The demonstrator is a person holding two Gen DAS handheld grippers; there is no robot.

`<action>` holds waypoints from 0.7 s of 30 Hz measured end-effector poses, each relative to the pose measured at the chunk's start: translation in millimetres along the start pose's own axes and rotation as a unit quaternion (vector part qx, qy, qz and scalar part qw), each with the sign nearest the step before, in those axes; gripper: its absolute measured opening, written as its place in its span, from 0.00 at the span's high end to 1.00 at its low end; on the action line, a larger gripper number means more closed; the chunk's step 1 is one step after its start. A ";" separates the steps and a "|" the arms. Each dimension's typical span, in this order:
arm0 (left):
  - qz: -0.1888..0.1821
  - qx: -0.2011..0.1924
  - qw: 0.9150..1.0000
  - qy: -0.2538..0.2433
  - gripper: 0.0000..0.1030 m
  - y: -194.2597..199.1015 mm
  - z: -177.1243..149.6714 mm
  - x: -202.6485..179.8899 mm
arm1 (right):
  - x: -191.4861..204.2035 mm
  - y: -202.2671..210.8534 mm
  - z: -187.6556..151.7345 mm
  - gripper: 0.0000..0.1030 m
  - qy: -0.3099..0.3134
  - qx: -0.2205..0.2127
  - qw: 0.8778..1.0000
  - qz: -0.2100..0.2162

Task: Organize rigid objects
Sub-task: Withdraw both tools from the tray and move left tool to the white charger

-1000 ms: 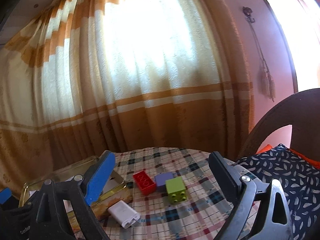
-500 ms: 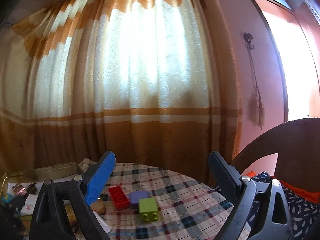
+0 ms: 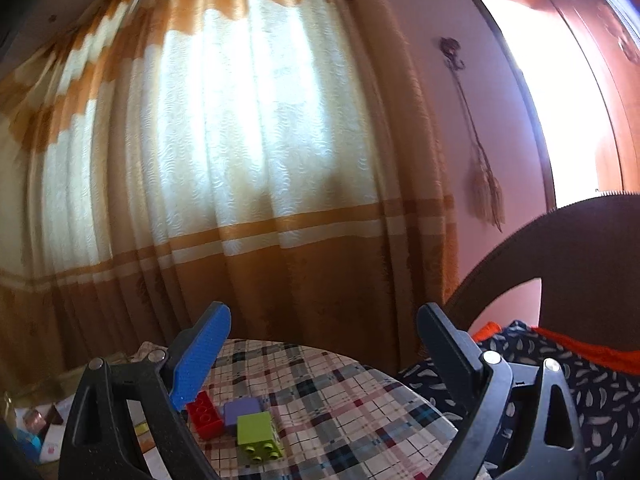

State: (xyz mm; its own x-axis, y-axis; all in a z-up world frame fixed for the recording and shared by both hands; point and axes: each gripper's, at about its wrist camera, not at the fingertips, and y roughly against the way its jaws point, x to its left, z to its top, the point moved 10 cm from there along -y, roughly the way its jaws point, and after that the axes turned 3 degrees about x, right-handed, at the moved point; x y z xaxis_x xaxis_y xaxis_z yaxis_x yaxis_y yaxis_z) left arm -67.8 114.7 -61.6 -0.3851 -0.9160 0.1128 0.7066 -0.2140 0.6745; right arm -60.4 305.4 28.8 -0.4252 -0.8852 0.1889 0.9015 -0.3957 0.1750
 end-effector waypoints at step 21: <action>0.043 0.128 0.957 0.256 0.12 -76.5 -0.7 -2.8 | -45.7 -16.6 -14.0 0.07 -0.102 0.052 0.993 -0.011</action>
State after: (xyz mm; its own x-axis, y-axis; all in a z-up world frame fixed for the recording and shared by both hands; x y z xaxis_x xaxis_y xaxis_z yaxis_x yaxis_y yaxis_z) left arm -120.4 133.4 -114.1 0.0555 -0.9866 -0.1531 0.5283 -0.1011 0.8430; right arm -54.7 349.0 3.7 -0.4619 -0.8045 0.3733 0.8830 -0.3776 0.2789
